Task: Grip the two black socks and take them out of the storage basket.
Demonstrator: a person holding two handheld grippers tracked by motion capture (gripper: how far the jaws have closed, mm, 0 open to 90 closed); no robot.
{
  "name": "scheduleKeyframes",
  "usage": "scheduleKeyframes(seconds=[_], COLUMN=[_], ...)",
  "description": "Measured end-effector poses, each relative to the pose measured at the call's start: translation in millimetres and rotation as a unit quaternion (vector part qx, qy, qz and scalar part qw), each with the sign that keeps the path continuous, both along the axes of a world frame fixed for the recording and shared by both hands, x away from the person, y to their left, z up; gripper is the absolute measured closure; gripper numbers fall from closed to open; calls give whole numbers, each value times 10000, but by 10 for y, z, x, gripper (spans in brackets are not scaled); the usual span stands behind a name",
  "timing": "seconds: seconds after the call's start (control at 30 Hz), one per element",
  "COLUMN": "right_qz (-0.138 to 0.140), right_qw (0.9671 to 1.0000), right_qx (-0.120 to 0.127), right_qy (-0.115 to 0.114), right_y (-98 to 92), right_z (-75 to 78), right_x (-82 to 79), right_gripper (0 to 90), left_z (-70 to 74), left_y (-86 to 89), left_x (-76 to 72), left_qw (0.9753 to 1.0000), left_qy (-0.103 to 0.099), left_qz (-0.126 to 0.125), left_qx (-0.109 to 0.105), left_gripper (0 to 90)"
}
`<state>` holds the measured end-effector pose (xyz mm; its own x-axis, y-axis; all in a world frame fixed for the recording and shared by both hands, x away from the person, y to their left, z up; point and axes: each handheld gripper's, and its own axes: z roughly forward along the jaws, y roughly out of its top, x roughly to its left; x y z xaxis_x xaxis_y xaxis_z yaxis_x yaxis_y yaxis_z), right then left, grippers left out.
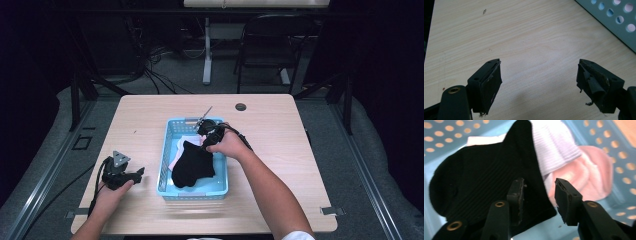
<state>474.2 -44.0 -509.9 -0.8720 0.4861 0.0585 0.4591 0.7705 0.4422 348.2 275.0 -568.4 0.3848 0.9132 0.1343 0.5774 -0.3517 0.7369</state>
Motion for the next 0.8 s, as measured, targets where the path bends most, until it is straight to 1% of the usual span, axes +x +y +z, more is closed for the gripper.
scheduleKeyframes(seconds=[0.07, 0.17, 0.2, 0.27, 0.47, 0.6, 0.67, 0.73, 0.8], right_qz=[54, 110, 123, 145, 236, 317, 395, 440, 534], right_qw=[10000, 9999, 9999, 9998, 9993, 9986, 9977, 9964, 9950], right_qx=[-35, -58, -34, 96, 249, 395, 508, 701, 808], right_qy=[45, 34, 26, -9, -115, -164, -192, -181, -246], right_y=[10, 17, 15, 7, -12, -24, -34, -46, -59], right_z=[-1, 12, 26, 66, 191, 298, 388, 492, 606], right_x=[-11, -30, -38, -58, -146, -229, -292, -363, -442], right_gripper=[663, 777, 807, 844, 866, 868, 869, 870, 871], left_z=[1, 1, 1, 2, 1, 1, 1, -3, -5], left_y=[1, 1, 1, 1, 0, 1, 2, 0, -3], left_x=[-1, -1, -1, -1, -1, -2, -2, 1, 2], left_qw=[10000, 10000, 10000, 10000, 10000, 10000, 10000, 10000, 10000], left_qy=[-3, -3, -3, -3, -2, 1, 1, 7, 1], left_qz=[0, 2, 0, 1, 9, 14, 14, 20, 25], left_qx=[-1, -1, 0, -2, 2, 8, 9, 0, 5], left_gripper=[200, 200, 200, 200, 200, 200, 200, 200, 200])
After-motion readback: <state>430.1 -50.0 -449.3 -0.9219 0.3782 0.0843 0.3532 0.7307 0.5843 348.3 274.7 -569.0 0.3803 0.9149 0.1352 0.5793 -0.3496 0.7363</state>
